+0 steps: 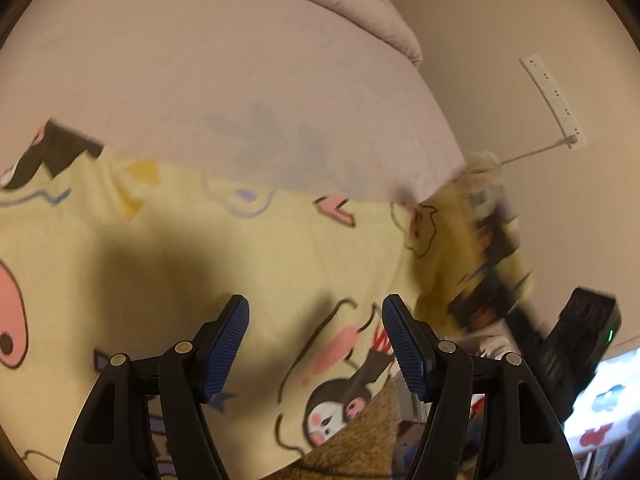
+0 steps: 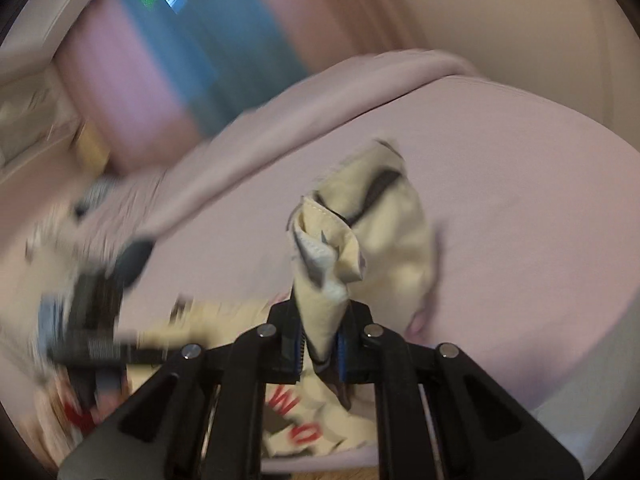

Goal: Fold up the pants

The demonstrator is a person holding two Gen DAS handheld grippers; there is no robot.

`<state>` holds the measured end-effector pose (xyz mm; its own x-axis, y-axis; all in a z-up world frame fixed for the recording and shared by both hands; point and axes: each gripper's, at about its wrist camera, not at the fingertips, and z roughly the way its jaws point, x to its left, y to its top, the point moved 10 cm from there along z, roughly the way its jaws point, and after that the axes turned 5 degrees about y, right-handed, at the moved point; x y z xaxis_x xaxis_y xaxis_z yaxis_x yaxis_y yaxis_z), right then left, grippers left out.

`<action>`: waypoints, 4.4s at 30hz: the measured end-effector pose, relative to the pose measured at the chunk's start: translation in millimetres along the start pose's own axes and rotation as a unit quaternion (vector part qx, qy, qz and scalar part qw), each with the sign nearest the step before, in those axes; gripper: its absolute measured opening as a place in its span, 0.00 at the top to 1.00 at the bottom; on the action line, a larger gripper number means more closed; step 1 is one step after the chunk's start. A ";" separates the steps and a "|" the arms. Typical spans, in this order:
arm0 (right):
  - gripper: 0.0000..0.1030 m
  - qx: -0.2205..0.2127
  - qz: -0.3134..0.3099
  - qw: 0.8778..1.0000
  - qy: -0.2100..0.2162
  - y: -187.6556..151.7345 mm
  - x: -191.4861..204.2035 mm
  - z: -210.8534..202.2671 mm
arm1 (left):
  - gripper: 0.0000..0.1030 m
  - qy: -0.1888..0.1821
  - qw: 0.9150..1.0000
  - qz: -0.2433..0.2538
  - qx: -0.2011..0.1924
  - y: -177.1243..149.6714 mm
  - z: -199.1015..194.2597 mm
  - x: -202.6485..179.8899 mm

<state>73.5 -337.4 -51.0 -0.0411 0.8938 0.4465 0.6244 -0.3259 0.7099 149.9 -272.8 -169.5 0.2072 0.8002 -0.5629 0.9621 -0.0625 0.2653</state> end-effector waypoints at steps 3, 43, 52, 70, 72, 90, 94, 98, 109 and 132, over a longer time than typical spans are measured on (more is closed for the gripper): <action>0.88 0.057 -0.029 0.998 0.014 -36.1 22.8 26.4 | 0.34 -0.044 0.999 -0.025 0.021 1.7 12.0 -4.8; 0.88 0.138 -0.174 0.972 0.078 -122.2 163.9 75.0 | 0.94 0.151 0.987 0.036 -0.043 6.3 -61.7 82.9; 0.86 0.188 -0.159 0.967 0.059 -150.2 150.7 88.7 | 0.94 0.135 0.991 0.009 -0.025 -16.8 -60.5 105.6; 0.44 0.116 -0.026 0.986 -0.116 -101.3 2.4 1.4 | 0.55 0.130 0.989 0.026 -0.059 -34.2 -84.8 104.5; 0.44 0.121 -0.023 0.987 -0.106 -106.4 1.5 3.6 | 0.55 0.120 0.992 0.019 -0.039 -35.7 -75.2 106.7; 0.62 0.146 -0.100 0.973 -0.151 -130.4 -9.6 8.5 | 0.55 0.083 0.996 -0.037 -0.008 -38.1 -47.0 103.7; 0.64 0.142 -0.117 0.970 -0.158 -128.7 -10.0 13.3 | 0.65 0.084 0.996 -0.040 -0.016 -39.3 -49.6 100.6; 0.71 0.127 -0.121 0.973 -0.149 -119.7 -4.5 16.2 | 0.66 0.089 0.995 -0.039 -0.024 -41.6 -53.1 96.7; 0.96 0.094 -0.097 0.984 -0.118 -110.7 4.8 21.8 | 0.96 0.087 0.994 -0.054 -0.031 -45.6 -52.7 97.4; 0.49 0.104 0.021 0.994 -0.008 -27.2 0.4 2.9 | 0.96 0.079 0.989 0.096 -0.076 -46.3 -53.2 2.0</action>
<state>58.8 -327.2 -71.8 0.0001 0.8859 0.4638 0.7731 -0.2943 0.5619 96.3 -236.6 -141.3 0.3420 0.8659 -0.3651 0.8672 -0.1412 0.4775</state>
